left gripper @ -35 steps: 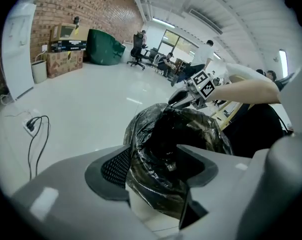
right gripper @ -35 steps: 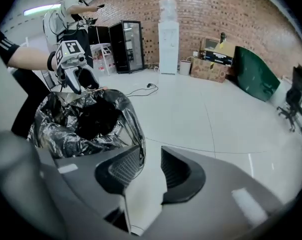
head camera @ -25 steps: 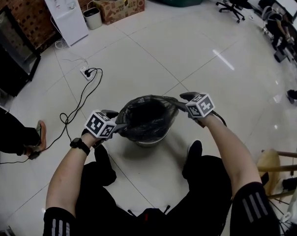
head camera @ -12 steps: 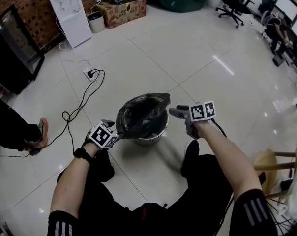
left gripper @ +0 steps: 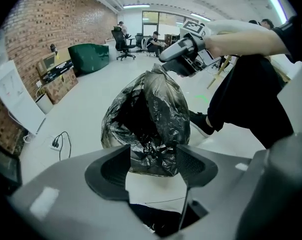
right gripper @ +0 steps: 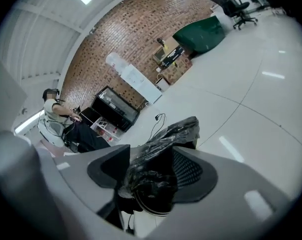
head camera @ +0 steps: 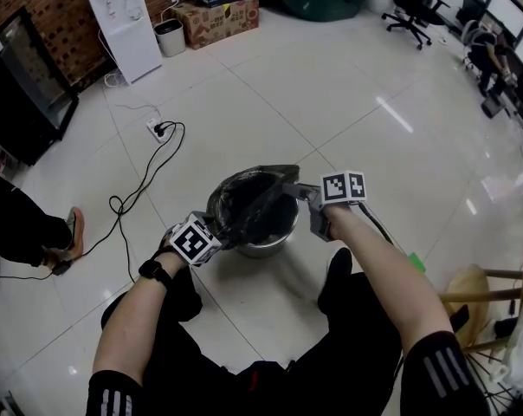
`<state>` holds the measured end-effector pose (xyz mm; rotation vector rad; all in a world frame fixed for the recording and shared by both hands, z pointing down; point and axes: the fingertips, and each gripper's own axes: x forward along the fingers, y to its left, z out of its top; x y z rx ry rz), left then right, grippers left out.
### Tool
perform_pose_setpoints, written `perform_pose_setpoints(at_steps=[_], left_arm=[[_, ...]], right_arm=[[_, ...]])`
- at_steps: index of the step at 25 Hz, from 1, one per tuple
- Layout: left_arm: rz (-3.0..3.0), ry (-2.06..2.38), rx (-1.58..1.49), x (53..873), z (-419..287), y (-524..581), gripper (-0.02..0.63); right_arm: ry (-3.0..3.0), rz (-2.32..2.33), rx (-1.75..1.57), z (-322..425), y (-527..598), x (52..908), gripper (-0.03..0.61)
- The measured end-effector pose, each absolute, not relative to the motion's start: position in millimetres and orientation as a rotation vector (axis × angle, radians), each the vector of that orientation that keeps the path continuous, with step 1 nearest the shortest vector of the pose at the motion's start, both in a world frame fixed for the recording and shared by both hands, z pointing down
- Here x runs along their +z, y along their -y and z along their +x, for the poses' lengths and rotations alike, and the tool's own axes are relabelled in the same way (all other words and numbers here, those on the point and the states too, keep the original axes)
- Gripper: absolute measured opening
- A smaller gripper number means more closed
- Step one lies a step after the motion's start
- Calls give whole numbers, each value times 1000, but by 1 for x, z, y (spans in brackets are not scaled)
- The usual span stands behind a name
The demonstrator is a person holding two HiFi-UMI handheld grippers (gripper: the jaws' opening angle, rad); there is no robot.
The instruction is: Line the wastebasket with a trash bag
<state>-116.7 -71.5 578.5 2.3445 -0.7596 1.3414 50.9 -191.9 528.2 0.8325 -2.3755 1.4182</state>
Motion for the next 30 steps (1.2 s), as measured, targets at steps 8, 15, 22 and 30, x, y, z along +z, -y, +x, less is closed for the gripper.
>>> perform_pose_setpoints(at_steps=[8,15,22,30], left_arm=[[2407,656,1385,585,-98,62,276],[2398,684,1397,584,-111,71,276],[2271,655,1388,596,-147,65,276],[2201,555,1295,612,-147,55,250]], right_arm=[[2260,890,1320,36,191,549,278],[2229,890,1259,49,184,561,6],[2177,836,1283,79,170,572,6],[2075,710,1278,105,140,602,6]])
